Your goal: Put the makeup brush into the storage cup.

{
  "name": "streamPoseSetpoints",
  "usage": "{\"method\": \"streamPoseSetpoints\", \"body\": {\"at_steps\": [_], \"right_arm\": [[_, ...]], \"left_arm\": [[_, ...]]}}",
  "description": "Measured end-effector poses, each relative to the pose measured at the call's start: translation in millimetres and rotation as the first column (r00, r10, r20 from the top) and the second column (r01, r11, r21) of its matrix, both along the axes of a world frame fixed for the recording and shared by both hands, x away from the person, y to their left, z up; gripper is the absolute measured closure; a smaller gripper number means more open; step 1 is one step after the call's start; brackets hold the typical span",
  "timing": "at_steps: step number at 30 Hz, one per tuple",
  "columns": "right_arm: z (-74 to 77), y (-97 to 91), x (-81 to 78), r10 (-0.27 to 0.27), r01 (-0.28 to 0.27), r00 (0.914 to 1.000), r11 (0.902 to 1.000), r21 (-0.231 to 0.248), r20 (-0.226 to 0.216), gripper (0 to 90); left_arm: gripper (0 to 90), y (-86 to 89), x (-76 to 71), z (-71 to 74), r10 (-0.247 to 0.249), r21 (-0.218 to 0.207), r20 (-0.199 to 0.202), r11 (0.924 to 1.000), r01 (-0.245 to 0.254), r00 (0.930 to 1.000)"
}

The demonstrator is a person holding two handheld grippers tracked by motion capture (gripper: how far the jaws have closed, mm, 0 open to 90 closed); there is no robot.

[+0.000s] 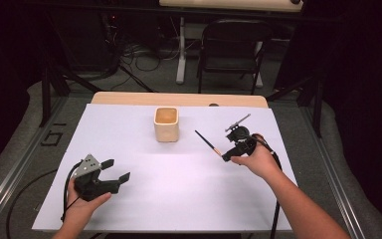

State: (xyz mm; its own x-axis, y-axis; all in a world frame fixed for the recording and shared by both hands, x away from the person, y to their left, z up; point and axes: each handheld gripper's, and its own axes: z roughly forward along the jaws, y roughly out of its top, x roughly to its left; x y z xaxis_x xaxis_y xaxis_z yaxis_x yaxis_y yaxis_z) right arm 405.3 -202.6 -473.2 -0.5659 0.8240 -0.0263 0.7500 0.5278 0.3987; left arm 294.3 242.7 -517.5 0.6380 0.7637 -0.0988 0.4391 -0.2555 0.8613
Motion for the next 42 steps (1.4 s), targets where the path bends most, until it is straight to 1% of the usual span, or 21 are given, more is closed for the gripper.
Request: {"method": "streamPoseSetpoints", "body": {"at_steps": [3, 4, 5, 6, 7, 8, 11, 12, 19, 21, 22, 24, 25, 30, 31, 32, 33, 37, 39, 41, 42], "right_arm": [[-2.7, 0.3, 2.4, 0.002, -0.003, 0.9998, 1.0, -0.007, -0.019, 28.6], [-8.7, 0.9, 2.8, -0.007, 0.006, 0.9998, 0.9994, 0.035, 0.018, 28.7], [-6.1, 0.5, 4.3, 0.002, -0.003, 0.9991, 0.9999, -0.017, -0.041, 28.7], [-6.1, 0.5, 4.3, 0.002, -0.003, 0.9991, 0.9999, -0.017, -0.041, 28.7], [-7.1, 1.2, 5.7, -0.01, 0.007, 0.9973, 0.999, -0.044, -0.072, 28.7], [-9.4, 0.6, 6.5, -0.009, 0.007, 0.9983, 0.9994, -0.032, -0.058, 28.6], [-9.7, -0.5, 9.4, -0.019, 0.014, 0.9961, 0.9984, -0.055, -0.086, 27.8], [-12.0, -0.6, 9.8, -0.026, 0.023, 0.9965, 0.9992, -0.033, -0.079, 27.8], [-16.3, -1.8, 14.3, -0.039, 0.036, 0.9966, 0.9987, -0.035, -0.073, 30.8], [-17.7, -1.7, 16.1, -0.04, 0.037, 0.9961, 0.9988, -0.032, -0.078, 31.8], [-17.5, -1.2, 18.2, -0.035, 0.031, 0.9939, 0.9987, -0.04, -0.104, 32.6], [-19.4, -0.6, 19.2, -0.036, 0.033, 0.9952, 0.9986, -0.043, -0.091, 32.9], [-19.4, 0.6, 21.0, -0.044, 0.038, 0.9919, 0.9978, -0.054, -0.119, 34.2], [-26.0, 3.2, 25.7, -0.043, 0.038, 0.993, 0.9983, -0.045, -0.11, 37.3], [-25.9, 4.5, 26.2, -0.058, 0.051, 0.9898, 0.9971, -0.056, -0.13, 37.3], [-25.9, 4.5, 26.2, -0.058, 0.051, 0.9898, 0.9971, -0.056, -0.13, 37.3], [-25.8, 4.1, 28.5, -0.042, 0.031, 0.9899, 0.9966, -0.077, -0.135, 37.5], [-31.5, 8.0, 32.0, -0.054, 0.048, 0.991, 0.9978, -0.047, -0.123, 38.8], [-32.3, 14.2, 35.1, -0.045, 0.034, 0.9925, 0.9947, -0.097, -0.113, 38.8], [-29.9, 14.4, 37.4, -0.027, 0.014, 0.9921, 0.9942, -0.106, -0.123, 39.0], [-34.0, 16.8, 40.3, -0.028, 0.026, 0.9977, 0.9992, -0.032, -0.062, 40.1]], "left_arm": [[20.3, 0.0, 0.1, -0.2, 0.0, 0.0, -0.001, 1.0, 0.0, 1.0], [20.3, 0.1, 0.1, -0.2, -0.001, 0.001, -0.001, 1.0, 0.001, 1.0], [20.3, 0.1, 0.2, -0.2, 0.0, 0.002, -0.002, 1.0, 0.0, 1.0], [20.3, 0.1, 0.3, -0.4, -0.001, 0.002, -0.003, 1.0, 0.001, 1.0], [20.3, 0.0, 0.4, -0.5, -0.001, 0.003, -0.003, 1.0, 0.001, 1.0], [20.3, 0.0, 0.5, -0.5, -0.001, 0.003, -0.004, 1.0, 0.001, 1.0], [20.3, -0.4, 0.5, -0.8, -0.002, 0.005, -0.006, 1.0, 0.002, 1.0], [20.4, -0.6, 0.5, -0.9, -0.003, 0.004, -0.007, 1.0, 0.003, 1.0], [20.6, -1.7, 0.8, -1.5, -0.005, 0.01, -0.012, 0.9999, 0.005, 0.9999], [20.6, -1.9, 1.1, -1.9, -0.007, 0.011, -0.012, 0.9999, 0.007, 0.9999], [20.6, -2.0, 1.1, -2.0, -0.006, 0.013, -0.013, 0.9999, 0.007, 0.9999], [20.6, -2.3, 1.5, -2.2, -0.008, 0.016, -0.013, 0.9998, 0.009, 0.9999], [20.6, -2.7, 1.5, -2.4, -0.009, 0.014, -0.015, 0.9999, 0.009, 0.9998], [21.0, -2.9, 1.6, -2.7, -0.01, 0.015, -0.017, 0.9998, 0.01, 0.9998], [21.0, -3.0, 1.8, -3.0, -0.011, 0.014, -0.017, 0.9998, 0.011, 0.9998], [21.0, -3.1, 2.0, -3.1, -0.011, 0.015, -0.018, 0.9998, 0.011, 0.9998], [21.0, -3.1, 2.1, -3.2, -0.013, 0.015, -0.019, 0.9998, 0.013, 0.9997], [21.2, -3.4, 2.5, -3.5, -0.017, 0.021, -0.018, 0.9996, 0.017, 0.9997], [21.2, -3.4, 2.8, -3.8, -0.016, 0.02, -0.02, 0.9997, 0.017, 0.9997], [21.2, -3.5, 3.0, -4.0, -0.017, 0.02, -0.023, 0.9996, 0.017, 0.9996], [21.2, -3.6, 3.0, -4.2, -0.017, 0.022, -0.023, 0.9996, 0.017, 0.9996]]}}
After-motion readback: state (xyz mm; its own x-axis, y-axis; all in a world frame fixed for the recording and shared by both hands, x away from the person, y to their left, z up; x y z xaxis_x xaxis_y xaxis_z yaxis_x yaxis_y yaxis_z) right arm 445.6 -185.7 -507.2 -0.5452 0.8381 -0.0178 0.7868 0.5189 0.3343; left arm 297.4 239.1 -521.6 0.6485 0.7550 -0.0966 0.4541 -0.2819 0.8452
